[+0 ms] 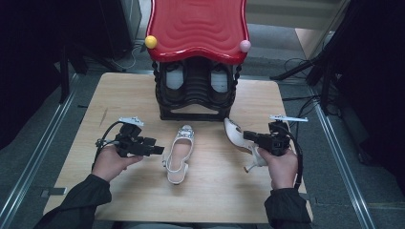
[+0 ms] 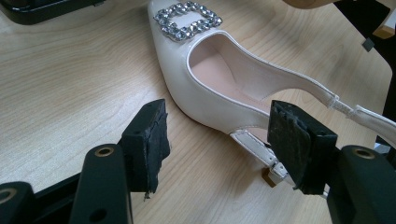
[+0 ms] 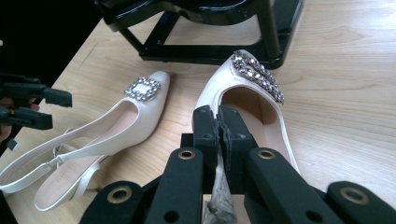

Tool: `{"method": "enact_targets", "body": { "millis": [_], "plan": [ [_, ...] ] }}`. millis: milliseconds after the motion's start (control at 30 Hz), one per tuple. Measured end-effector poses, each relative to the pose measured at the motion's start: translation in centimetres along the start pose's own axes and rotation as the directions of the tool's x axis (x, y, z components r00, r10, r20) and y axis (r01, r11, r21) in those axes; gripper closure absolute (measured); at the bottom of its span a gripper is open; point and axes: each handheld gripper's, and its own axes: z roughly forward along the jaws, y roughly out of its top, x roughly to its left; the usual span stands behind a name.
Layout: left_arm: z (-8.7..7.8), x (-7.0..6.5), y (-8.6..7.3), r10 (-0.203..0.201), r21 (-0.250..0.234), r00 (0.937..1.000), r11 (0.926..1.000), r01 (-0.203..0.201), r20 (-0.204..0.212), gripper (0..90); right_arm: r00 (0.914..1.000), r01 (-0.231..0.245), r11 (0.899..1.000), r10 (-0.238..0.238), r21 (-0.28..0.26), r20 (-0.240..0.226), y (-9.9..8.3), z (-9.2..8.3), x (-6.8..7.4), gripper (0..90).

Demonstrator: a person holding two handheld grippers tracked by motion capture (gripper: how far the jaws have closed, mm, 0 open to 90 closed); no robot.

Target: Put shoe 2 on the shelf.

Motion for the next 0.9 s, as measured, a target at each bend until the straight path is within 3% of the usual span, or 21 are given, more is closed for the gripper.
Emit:
{"method": "enact_targets", "body": {
  "millis": [333,567,900],
  "plan": [
    [0.0,-0.1,0.0,0.009,0.001,0.9999,1.0000,-0.009,0.005,38.2,0.9994,0.025,0.999,-0.024,0.027,-0.023,-0.1,1.6,1.4,87.6],
    [0.1,-0.1,-0.1,0.011,0.008,0.9999,0.9999,-0.011,0.000,38.2,0.9994,0.021,0.999,-0.020,0.036,-0.028,-0.3,3.2,1.6,87.6],
    [0.1,-0.1,-0.1,0.009,0.007,1.0000,0.9999,-0.009,0.001,38.1,0.9985,0.055,0.997,-0.055,0.051,0.003,-0.7,4.6,2.2,87.6]
  ]
}}
